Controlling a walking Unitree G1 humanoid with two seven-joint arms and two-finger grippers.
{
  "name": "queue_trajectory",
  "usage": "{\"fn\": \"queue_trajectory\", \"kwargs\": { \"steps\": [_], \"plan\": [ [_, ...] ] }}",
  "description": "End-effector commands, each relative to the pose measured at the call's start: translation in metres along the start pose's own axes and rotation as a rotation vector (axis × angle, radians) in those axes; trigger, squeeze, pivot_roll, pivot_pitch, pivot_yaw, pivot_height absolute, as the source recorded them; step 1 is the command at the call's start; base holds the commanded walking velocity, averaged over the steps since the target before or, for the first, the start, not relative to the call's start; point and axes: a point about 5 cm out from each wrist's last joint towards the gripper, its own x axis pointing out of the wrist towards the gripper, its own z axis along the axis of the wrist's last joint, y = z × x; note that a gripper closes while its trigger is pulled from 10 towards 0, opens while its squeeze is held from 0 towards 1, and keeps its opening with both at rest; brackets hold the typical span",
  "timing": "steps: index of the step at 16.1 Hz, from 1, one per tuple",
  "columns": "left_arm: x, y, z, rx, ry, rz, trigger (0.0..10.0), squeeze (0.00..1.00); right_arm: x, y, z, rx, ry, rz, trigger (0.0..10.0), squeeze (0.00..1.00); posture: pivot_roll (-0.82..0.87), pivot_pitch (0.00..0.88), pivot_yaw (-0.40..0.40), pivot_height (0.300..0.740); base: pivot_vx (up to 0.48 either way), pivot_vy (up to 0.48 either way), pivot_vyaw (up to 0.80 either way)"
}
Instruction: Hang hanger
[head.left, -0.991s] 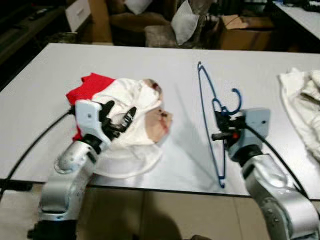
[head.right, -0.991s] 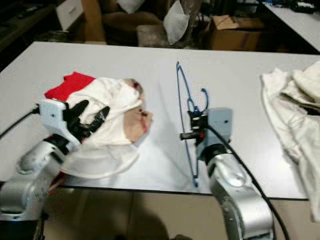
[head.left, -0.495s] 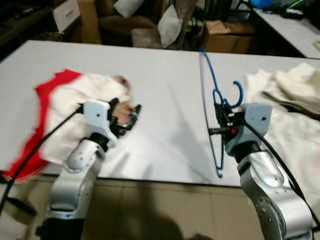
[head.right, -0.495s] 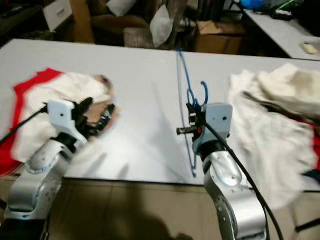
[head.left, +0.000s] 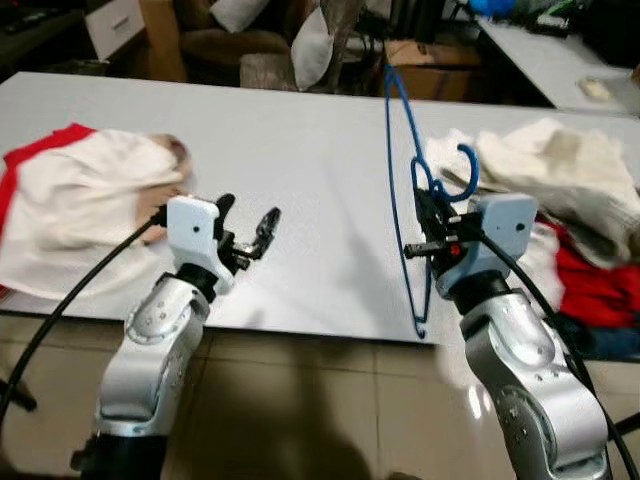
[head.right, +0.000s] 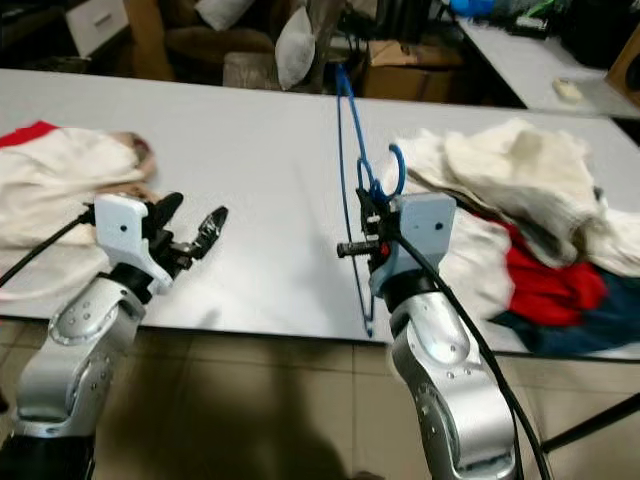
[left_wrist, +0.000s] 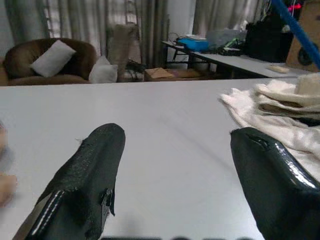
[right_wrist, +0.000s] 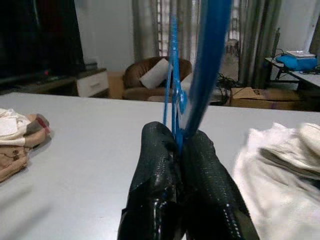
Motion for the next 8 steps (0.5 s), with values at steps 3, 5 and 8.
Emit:
{"fn": "queue_trajectory", "kwargs": {
  "steps": [3,5,8],
  "plan": [
    [0.013,-0.014,0.003,-0.003,-0.018,-0.054,10.0,0.06,-0.003,-0.008,0.015,-0.051,-0.045,0.003,10.0,0.0,-0.12,0.044,0.051,0.74,0.0,-0.48,-0.27],
    [0.014,-0.016,0.005,-0.036,-0.028,-0.061,10.0,0.06,-0.001,-0.009,0.021,-0.057,-0.071,0.003,10.0,0.0,-0.12,0.045,0.042,0.74,0.0,0.0,-0.8],
    [0.014,-0.011,0.006,-0.035,-0.015,-0.051,10.0,0.06,0.001,-0.009,0.051,-0.068,-0.223,-0.01,10.0,0.0,-0.11,0.042,0.041,0.74,0.0,0.48,-0.8]
  ]
}}
